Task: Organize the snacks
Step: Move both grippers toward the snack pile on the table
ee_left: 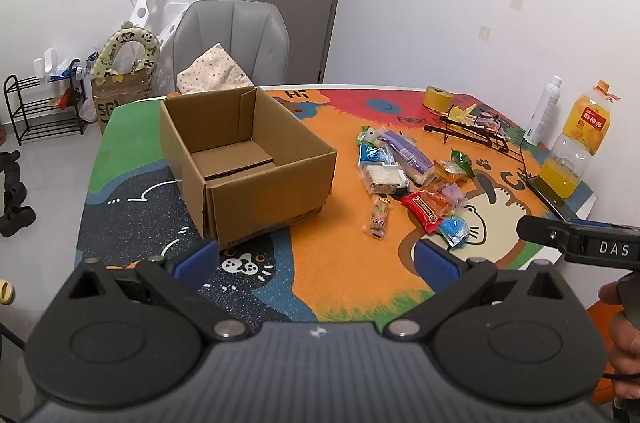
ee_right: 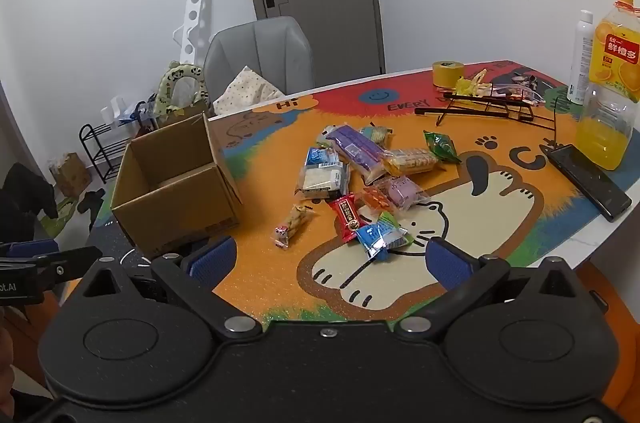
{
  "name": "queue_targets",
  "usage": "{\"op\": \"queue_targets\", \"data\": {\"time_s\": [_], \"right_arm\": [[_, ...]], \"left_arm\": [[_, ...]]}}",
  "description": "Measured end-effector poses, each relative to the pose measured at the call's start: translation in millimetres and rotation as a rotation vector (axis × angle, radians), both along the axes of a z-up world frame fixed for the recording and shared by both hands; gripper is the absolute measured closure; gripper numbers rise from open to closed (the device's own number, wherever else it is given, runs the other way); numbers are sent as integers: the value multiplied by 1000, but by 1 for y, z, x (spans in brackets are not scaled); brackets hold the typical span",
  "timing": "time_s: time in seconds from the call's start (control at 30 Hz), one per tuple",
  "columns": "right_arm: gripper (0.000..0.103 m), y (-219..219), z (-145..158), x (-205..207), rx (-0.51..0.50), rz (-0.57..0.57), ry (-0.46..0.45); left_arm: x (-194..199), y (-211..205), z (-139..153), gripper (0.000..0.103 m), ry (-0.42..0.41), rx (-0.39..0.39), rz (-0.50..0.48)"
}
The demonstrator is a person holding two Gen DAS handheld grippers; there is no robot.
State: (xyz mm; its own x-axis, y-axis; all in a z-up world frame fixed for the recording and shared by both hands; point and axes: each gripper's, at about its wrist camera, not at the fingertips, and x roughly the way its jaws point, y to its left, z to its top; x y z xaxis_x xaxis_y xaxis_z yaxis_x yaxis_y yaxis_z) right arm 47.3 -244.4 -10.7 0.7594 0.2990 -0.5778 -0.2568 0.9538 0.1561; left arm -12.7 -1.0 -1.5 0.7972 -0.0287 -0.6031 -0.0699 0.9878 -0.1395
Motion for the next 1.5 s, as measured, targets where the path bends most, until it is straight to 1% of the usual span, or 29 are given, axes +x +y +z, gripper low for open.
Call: {"op": "queue_targets", "data": {"time_s": [0.13,0.3,0.37,0.73,0.9,1.03,1.1,1.2,1.23,1.37,1.43,1.5], "right_arm": [[0,-1,-6,6,4,1,0],[0,1,0,0,-1,6,5],[0,1,-5,4,-2,9,-5],[0,4,-2,1,2,13,-1],[0,3,-3,2,-5,13,19],[0,-1,-6,4,16,12,53],[0,-3,-9,6,23,21,23],[0,-5,-11,8,28,35,9],[0,-5,-12,9,17,35,-17],[0,-11,-16,15,9,37,-34],[0,-17,-19,19,34,32,-47],[0,-23,-23,24,37,30,-46]], "left_arm": [[0,0,0,0,0,0,1],[0,0,-2,0,4,3,-2],[0,0,-3,0,6,3,-6],[2,-1,-6,0,7,4,-12],[4,-2,-7,0,9,0,-15],[8,-5,-10,0,14,-5,-17],[11,-8,-11,0,16,-5,-21],[17,-13,-14,0,28,2,-24],[19,-14,-16,0,33,1,-26],[29,-20,-22,0,50,5,-39],[34,-22,-24,0,50,4,-44],[39,-25,-26,0,46,5,-53]]}}
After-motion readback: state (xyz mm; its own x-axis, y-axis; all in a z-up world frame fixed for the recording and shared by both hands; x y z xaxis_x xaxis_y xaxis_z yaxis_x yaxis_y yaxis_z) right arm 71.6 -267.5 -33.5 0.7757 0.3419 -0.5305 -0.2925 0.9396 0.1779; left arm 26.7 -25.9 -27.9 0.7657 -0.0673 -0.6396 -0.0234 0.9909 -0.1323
